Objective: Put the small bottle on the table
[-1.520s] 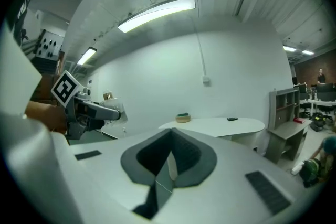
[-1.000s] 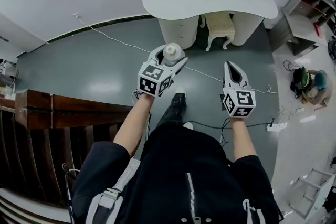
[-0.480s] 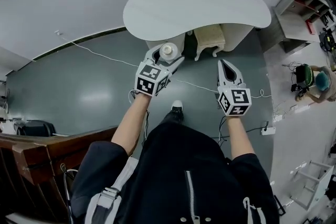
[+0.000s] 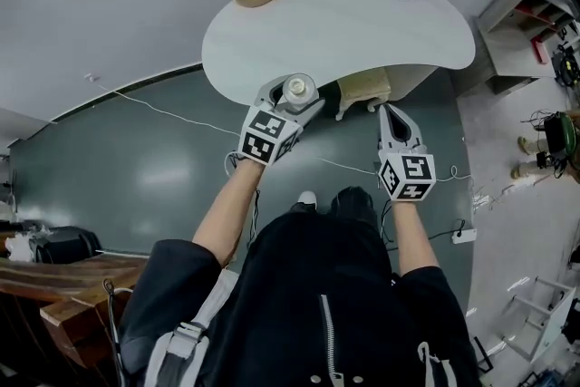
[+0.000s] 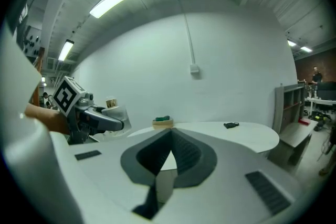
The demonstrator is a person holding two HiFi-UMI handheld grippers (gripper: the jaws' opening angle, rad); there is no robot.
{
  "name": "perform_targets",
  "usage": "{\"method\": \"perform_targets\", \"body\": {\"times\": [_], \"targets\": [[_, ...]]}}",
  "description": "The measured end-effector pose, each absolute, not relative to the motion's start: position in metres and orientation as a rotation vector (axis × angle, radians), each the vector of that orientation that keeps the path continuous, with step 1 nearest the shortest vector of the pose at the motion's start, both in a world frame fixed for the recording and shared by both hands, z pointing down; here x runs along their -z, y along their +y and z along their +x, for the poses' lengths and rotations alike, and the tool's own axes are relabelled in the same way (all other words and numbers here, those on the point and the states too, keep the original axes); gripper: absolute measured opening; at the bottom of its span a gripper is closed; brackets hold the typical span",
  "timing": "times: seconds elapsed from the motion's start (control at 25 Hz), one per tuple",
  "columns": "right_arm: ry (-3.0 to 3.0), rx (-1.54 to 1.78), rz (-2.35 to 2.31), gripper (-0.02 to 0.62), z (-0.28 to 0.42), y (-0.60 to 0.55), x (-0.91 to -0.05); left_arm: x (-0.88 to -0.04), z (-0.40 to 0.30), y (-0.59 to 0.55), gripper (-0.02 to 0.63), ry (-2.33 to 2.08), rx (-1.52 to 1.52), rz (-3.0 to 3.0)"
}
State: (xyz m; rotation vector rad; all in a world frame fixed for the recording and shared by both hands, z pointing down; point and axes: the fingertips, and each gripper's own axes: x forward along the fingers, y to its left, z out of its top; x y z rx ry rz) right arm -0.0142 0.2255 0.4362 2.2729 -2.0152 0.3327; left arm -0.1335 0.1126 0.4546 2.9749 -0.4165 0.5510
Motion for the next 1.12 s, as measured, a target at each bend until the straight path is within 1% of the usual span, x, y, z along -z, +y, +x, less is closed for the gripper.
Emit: {"method": "perform_targets", "body": {"times": [0.2, 0.4, 0.8, 0.96, 1.12], "targets": [[-2.035, -0.359, 2.258, 0.003, 0.022, 0.181, -0.447, -0.469, -0.101, 0.069, 0.337, -0.437, -0.584, 2.951], [-2.101, -0.415, 2.232, 0.003, 0.076, 0.121, -0.465, -0.480, -0.053, 0.024, 0.337, -0.512, -0.594, 2.926], [-2.348, -0.354, 1.924, 0.003, 0.179, -0.036, -0.450, -0.479, 0.037, -0.087, 0.337, -0.844, -0.593, 2.792], [-2.414, -0.360, 1.830, 0.003, 0.207, -0.085, -0.448, -0.486, 0.052, -0.118, 0.337, -0.958, -0.607, 2.713], [-2.469, -0.380, 1.728, 0.003, 0.207, -0.116, -0.457, -0.499, 0.045, -0.136, 0.337, -1.066, -0.627, 2.625]]}}
